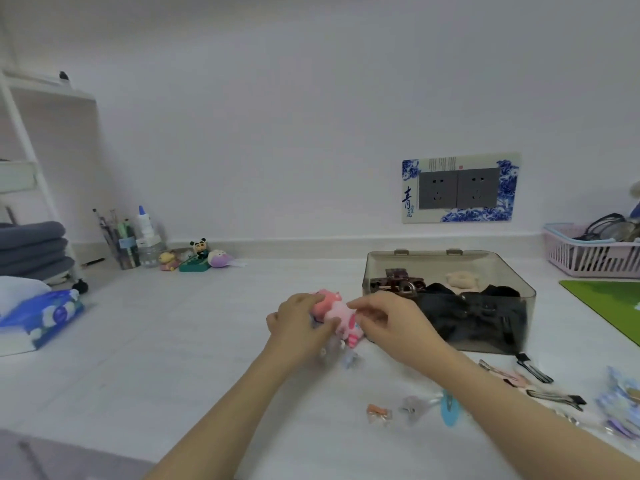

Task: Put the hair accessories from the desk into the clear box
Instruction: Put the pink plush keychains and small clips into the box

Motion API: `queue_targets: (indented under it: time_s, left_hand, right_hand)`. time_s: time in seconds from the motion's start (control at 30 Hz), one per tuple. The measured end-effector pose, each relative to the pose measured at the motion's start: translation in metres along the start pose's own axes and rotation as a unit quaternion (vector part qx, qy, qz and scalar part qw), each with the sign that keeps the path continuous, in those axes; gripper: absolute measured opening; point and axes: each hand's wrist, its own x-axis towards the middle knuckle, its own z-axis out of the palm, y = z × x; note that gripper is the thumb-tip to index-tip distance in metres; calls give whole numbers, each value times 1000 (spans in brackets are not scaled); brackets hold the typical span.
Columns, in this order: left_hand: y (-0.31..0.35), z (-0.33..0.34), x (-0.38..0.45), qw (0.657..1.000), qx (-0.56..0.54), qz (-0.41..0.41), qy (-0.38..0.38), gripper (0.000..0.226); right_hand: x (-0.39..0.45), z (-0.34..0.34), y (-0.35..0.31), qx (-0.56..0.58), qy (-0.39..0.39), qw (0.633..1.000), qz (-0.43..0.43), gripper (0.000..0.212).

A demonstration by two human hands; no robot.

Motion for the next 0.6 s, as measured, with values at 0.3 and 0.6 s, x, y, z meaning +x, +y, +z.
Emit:
queue_targets:
  time_s: [0.3,0.6]
  left_hand:
    - [0,-1,56,991,75,-45,-98,66]
    - [-9,7,80,988,20,-70,-135,54]
  right_hand:
    - [3,15,17,-10,29,1000,5,30]
    - [3,18,19,-18,42,999,-3,29]
